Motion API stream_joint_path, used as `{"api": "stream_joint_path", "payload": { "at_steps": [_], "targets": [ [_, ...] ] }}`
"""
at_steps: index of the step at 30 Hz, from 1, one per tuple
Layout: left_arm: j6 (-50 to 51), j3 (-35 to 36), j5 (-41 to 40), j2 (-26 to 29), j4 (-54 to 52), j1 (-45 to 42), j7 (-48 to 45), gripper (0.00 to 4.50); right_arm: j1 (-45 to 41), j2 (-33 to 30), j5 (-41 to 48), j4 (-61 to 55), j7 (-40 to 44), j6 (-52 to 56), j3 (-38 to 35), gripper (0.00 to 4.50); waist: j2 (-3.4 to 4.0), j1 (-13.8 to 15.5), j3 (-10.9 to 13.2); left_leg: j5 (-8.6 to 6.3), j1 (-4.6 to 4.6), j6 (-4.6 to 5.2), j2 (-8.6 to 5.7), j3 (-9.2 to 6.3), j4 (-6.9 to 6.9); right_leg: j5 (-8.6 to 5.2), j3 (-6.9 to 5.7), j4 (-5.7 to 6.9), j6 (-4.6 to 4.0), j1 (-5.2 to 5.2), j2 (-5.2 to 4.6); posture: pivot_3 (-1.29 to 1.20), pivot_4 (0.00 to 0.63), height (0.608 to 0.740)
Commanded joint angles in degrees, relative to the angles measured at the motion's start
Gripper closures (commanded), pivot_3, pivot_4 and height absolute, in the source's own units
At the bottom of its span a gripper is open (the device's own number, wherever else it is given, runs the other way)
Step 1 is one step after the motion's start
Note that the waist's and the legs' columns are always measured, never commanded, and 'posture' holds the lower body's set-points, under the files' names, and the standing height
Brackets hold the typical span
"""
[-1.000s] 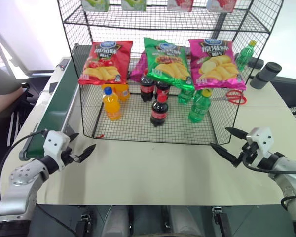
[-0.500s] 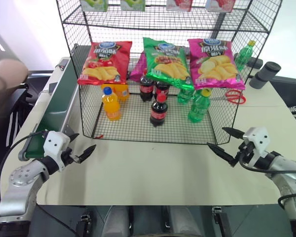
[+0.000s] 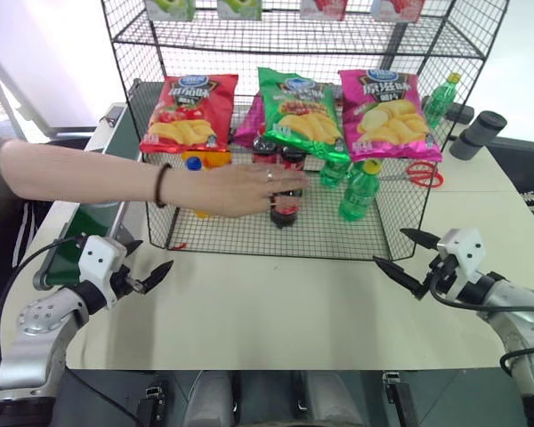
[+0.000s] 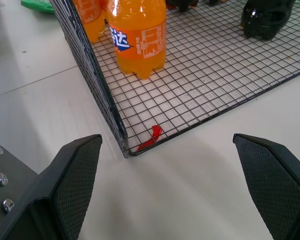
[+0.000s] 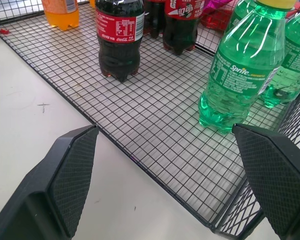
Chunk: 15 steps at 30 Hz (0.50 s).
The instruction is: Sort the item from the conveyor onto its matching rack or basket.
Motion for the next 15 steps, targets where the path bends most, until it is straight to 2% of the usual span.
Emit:
{"api": "stream_joint_path", "payload": {
  "at_steps": [1, 15],
  "targets": [
    [-0.12, 1.49, -0.33, 0.9, -2.08, -0.69, 0.01, 0.0, -0.86, 0.31, -0.42, -0.78, -0.55, -0.93, -0.04, 0.04, 0.0, 0.04, 0.0, 0.0, 0.0, 0.0, 0.0, 0.0, 0.0, 0.0, -0.01, 0.0, 0.0, 0.0, 0.0, 0.0, 0.15, 0.74],
    [-0.13, 1.01, -0.11, 0.29, -2.22, -0.86, 0.1, 0.0, -1.29, 0.79, -0.18, -1.08, -0.77, -1.1, 0.01, 0.04, 0.0, 0.04, 0.0, 0.0, 0.0, 0.0, 0.0, 0.0, 0.0, 0.0, -0.01, 0.01, 0.01, 0.0, 0.01, 0.0, 0.15, 0.74]
  ]
}}
